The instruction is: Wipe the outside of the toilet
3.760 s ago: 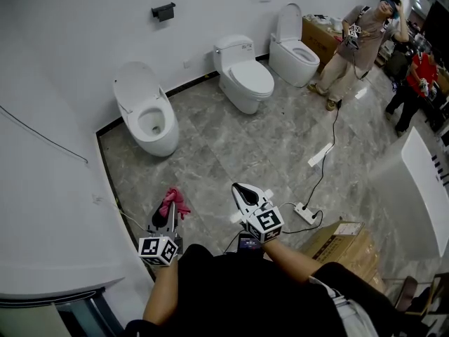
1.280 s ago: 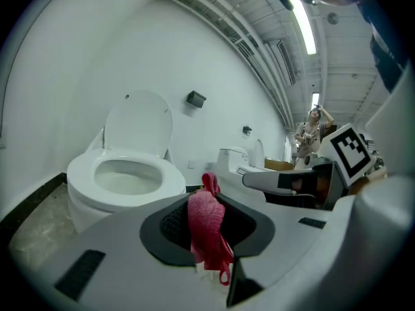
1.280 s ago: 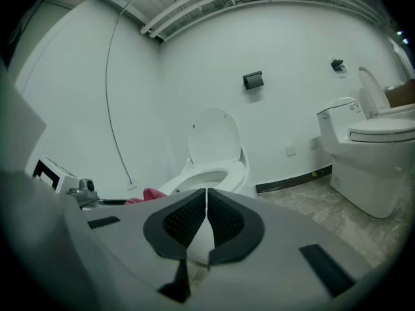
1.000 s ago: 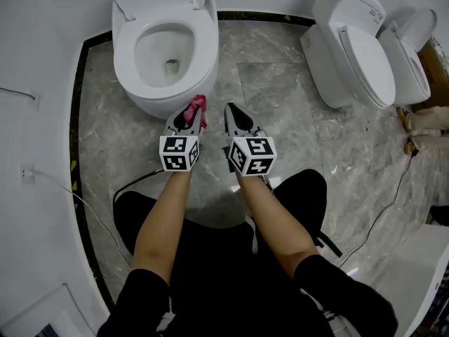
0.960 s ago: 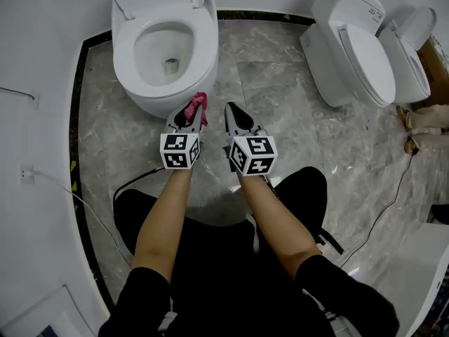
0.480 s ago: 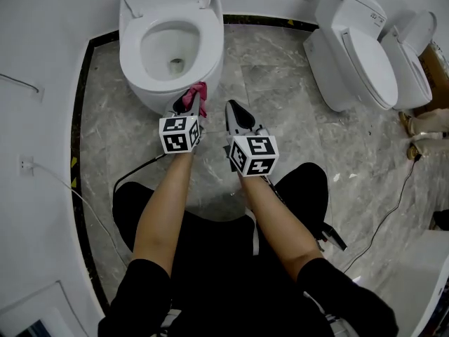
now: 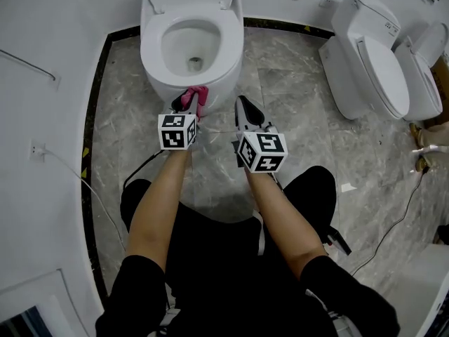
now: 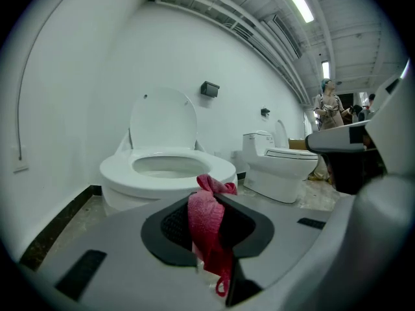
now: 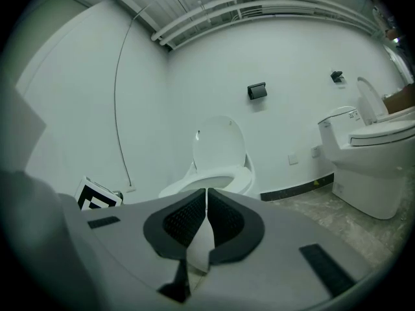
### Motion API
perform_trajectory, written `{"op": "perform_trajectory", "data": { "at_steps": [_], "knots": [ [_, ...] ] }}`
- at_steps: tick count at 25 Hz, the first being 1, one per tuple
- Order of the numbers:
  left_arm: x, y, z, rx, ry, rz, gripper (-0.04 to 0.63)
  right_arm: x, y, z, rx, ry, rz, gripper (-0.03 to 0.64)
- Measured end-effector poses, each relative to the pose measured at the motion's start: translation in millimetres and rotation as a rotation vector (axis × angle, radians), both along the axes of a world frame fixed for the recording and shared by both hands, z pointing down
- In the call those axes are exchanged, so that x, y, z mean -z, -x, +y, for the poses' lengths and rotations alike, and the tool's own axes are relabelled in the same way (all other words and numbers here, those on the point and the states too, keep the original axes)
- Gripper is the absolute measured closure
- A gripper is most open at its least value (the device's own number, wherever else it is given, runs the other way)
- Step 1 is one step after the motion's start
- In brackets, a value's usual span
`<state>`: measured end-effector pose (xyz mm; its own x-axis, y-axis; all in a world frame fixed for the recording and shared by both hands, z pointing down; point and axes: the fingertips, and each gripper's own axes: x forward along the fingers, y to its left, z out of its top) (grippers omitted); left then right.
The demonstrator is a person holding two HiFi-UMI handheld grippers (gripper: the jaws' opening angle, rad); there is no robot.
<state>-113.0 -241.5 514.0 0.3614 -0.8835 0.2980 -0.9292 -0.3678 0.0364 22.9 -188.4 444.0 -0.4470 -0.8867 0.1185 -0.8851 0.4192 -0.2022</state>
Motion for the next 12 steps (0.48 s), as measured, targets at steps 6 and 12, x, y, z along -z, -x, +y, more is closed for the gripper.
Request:
{"op": "perform_trajectory", "data": {
  "at_steps": [6, 12],
  "knots": [
    [-12.7, 47.8, 6.8, 0.044, 0.041, -0.02, 0.511, 2.3, 18.5, -1.8, 0.028, -0.004, 0.001, 0.583],
    [-16.1, 91.7, -4.9, 0.072, 0.051, -0.06, 0.512, -7.5, 22.0, 1.0, 0.034, 0.016, 0.007, 0.583]
  ]
}}
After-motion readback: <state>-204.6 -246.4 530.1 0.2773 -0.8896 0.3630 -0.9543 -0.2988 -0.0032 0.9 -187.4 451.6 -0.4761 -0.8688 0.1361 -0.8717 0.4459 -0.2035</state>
